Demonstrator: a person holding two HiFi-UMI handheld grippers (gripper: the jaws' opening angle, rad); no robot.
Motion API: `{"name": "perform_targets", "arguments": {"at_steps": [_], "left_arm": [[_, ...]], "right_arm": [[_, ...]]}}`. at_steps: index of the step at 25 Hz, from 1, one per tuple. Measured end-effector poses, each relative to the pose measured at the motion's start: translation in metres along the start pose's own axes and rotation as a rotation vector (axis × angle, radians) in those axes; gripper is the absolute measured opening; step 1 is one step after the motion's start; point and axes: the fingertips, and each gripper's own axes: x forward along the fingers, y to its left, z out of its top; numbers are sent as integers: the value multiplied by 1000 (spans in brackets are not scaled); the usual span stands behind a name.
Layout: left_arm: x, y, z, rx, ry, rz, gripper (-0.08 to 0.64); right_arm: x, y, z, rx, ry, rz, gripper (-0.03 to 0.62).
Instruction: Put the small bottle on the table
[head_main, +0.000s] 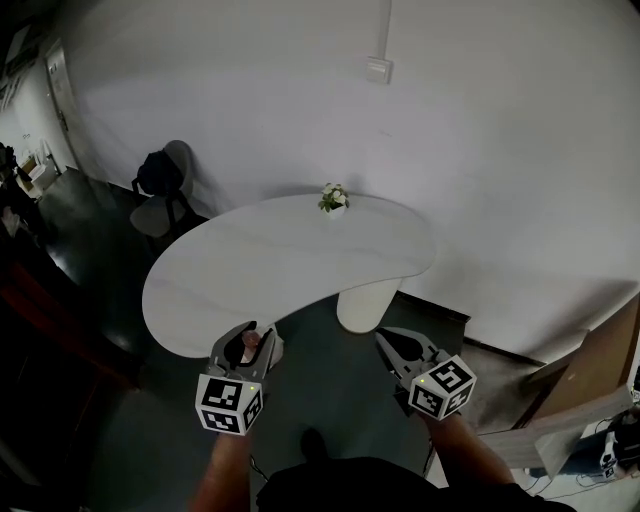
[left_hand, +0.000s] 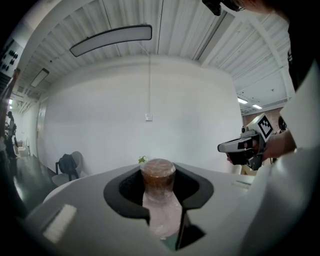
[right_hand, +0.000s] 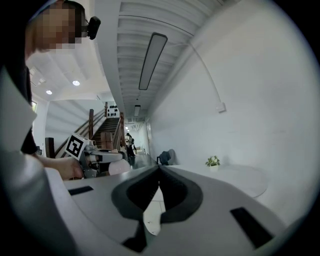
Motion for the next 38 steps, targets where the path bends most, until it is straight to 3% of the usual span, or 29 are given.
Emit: {"name": "perform_targets", "arguments": {"at_steps": [13,22,29,38], "left_arm": [[40,64,2,4,14,-14,138],[71,94,3,-5,35,29,138],[118,119,1,-26,51,65,138],[206,151,22,-39,61,127,137]], "right_arm": [[70,-18,7,30,-10,-9,11],[121,-44,9,58,-17,49,11],[175,-86,12,72,-15,110,11],[241,-174,27,98,16,178,11]]}}
